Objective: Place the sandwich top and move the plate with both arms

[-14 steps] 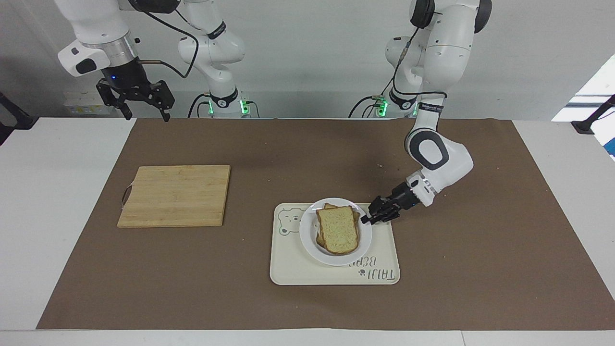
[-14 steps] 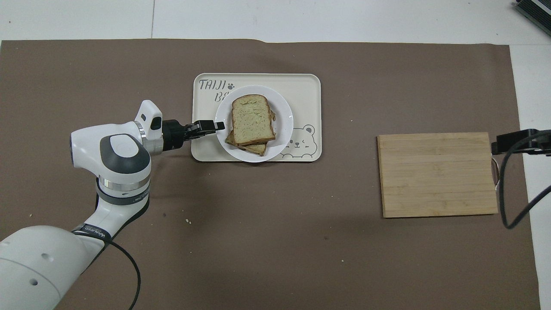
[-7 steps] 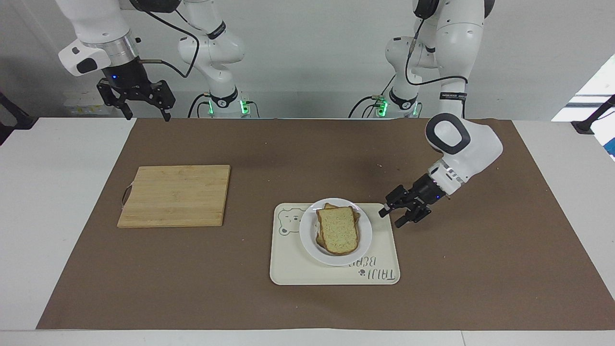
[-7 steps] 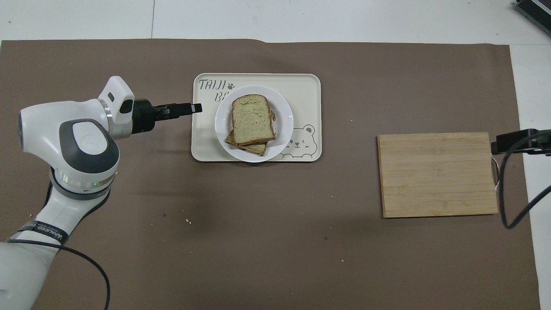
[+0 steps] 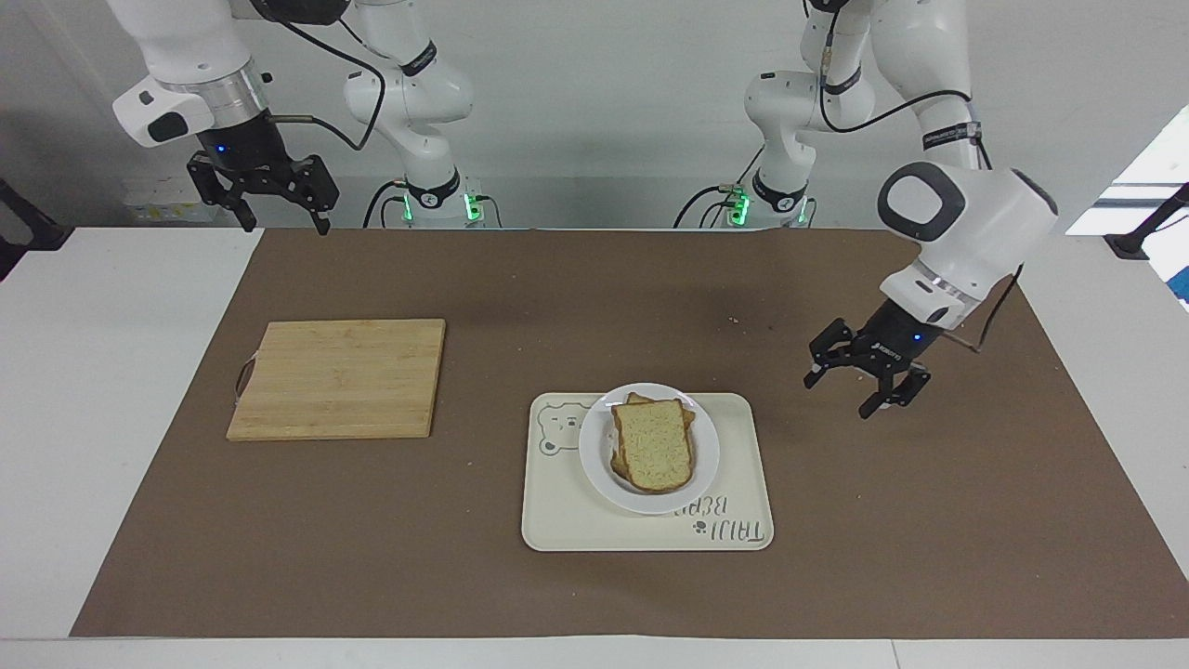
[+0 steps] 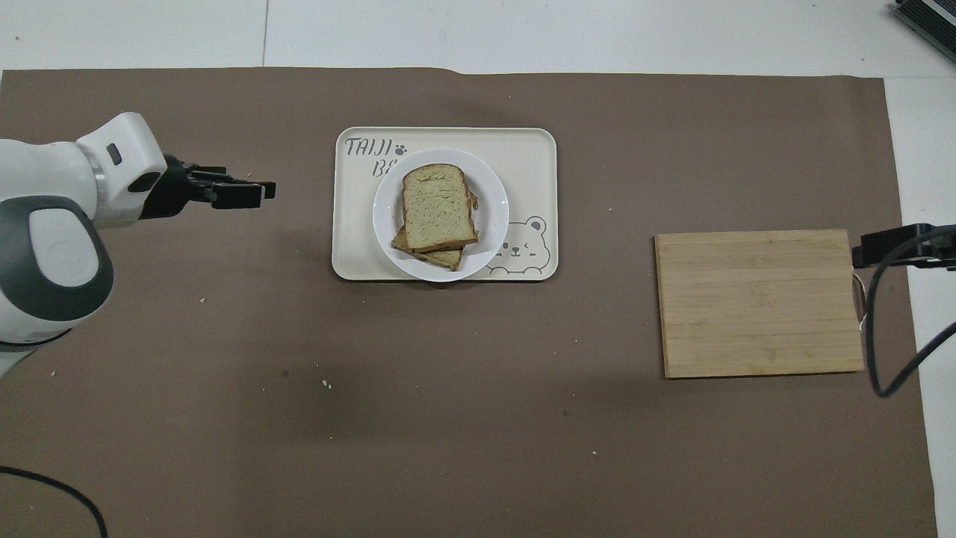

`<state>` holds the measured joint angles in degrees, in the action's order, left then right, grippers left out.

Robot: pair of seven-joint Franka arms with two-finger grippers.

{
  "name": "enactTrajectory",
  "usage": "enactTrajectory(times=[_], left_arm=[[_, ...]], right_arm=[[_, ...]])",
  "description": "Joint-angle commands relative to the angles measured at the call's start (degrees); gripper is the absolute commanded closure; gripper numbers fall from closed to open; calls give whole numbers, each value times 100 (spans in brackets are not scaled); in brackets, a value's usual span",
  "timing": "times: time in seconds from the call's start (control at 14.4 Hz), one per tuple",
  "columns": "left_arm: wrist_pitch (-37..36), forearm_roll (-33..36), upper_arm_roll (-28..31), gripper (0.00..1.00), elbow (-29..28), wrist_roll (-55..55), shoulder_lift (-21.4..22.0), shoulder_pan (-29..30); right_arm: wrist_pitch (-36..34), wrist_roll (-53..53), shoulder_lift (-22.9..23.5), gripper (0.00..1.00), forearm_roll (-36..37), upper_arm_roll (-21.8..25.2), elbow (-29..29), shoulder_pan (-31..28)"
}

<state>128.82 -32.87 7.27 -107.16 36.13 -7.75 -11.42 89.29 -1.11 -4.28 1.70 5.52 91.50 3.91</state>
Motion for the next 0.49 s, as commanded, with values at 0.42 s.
enactTrajectory(times=[0.42], left_arm=[[-2877, 2345, 433, 0, 1723, -1116, 765, 52]], right_arm=[[-8, 76, 33, 0, 15, -16, -71, -39]])
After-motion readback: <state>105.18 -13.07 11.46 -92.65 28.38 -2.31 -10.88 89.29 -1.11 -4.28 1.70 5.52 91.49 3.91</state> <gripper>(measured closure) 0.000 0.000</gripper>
